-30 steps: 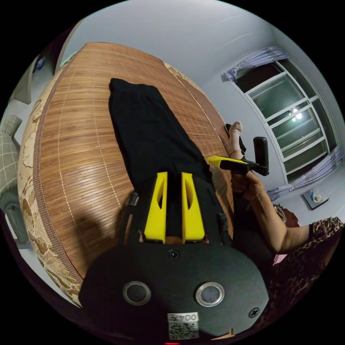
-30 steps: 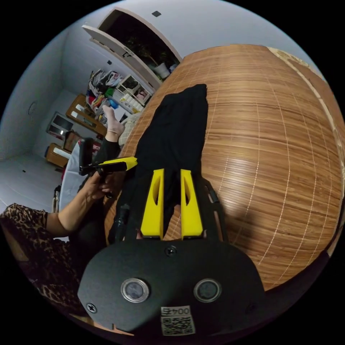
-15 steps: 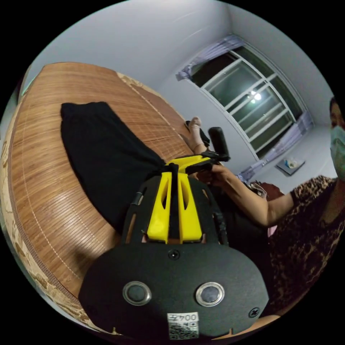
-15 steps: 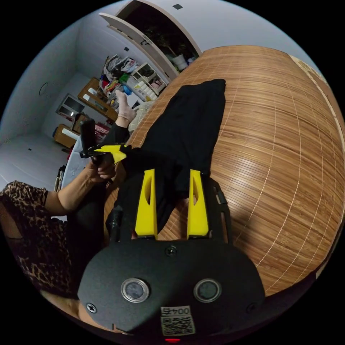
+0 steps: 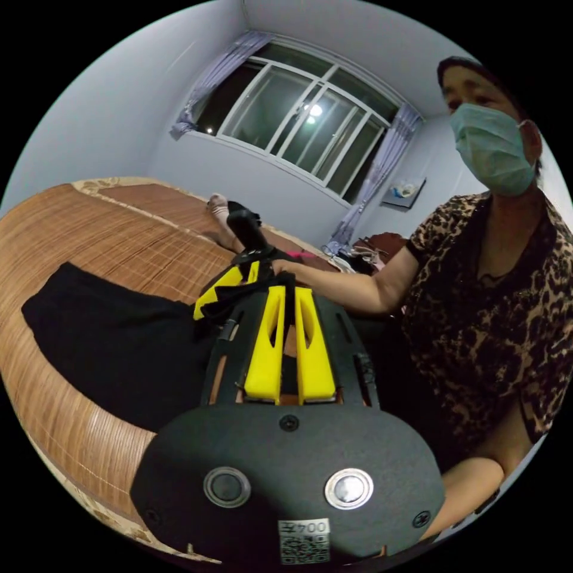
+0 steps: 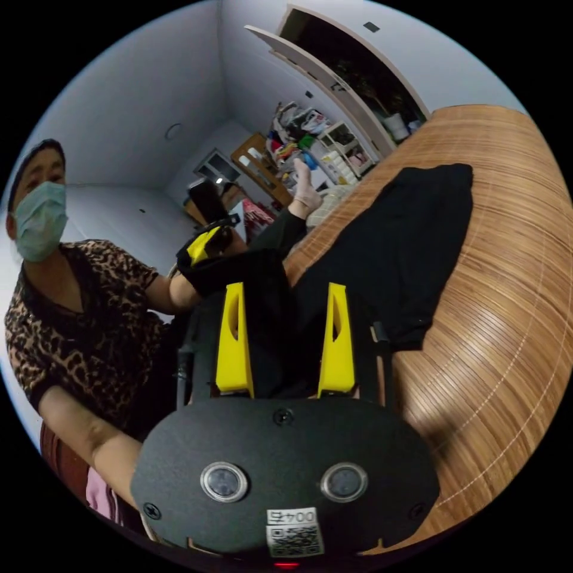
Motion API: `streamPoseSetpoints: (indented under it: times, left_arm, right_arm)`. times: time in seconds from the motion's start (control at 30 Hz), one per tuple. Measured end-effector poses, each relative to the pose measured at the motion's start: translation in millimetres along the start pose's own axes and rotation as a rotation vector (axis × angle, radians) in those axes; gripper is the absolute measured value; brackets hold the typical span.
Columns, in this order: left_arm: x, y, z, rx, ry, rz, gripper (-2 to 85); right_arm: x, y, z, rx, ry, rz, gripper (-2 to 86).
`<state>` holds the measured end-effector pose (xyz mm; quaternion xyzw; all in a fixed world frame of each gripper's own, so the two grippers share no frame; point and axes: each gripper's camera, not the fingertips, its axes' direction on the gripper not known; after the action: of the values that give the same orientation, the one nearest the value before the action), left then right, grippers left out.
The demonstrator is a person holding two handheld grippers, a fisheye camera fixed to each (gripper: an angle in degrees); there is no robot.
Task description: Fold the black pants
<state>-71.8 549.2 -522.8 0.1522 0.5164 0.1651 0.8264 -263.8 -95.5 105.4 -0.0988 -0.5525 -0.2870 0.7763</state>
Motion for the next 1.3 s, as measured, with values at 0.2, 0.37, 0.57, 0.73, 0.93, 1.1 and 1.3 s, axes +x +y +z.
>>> streamPoseSetpoints:
  times: [0.2, 0.37, 0.57, 0.73, 0.93, 1.1, 1.3]
  left_arm:
    - [12.1, -9.0, -11.9, 0.069, 0.186, 0.078, 2.6]
    - [18.0, -14.4, -12.7, 0.067, 0.238, 0.108, 2.6]
    - [11.3, -6.1, -16.8, 0.060, 0.190, 0.060, 2.7]
    - [-14.2, 18.9, -35.8, 0.125, 0.005, -0.122, 2.7]
    - [-66.8, 70.1, -46.6, 0.171, -0.229, -0.440, 2.5]
    - [-97.3, 93.9, -31.6, 0.110, -0.347, -0.613, 2.9]
    - [-119.2, 113.8, -14.3, 0.065, -0.441, -0.763, 4.2]
  right_arm:
    - [-6.4, 7.8, -3.5, 0.070, -0.306, -0.069, 18.9]
    - [-14.1, 8.8, 6.5, 0.050, -0.482, -0.105, 17.7]
    - [-24.8, 12.0, -3.0, 0.100, -0.539, -0.164, 8.5]
    - [-24.5, 16.0, -9.7, 0.185, -0.354, -0.086, 4.3]
    - [-20.3, 8.3, 21.5, 0.120, 0.034, 0.126, 4.1]
    - [-29.2, 0.6, 60.8, -0.004, 0.283, 0.197, 4.3]
    - [-44.8, 0.5, 87.5, -0.046, 0.560, 0.276, 6.5]
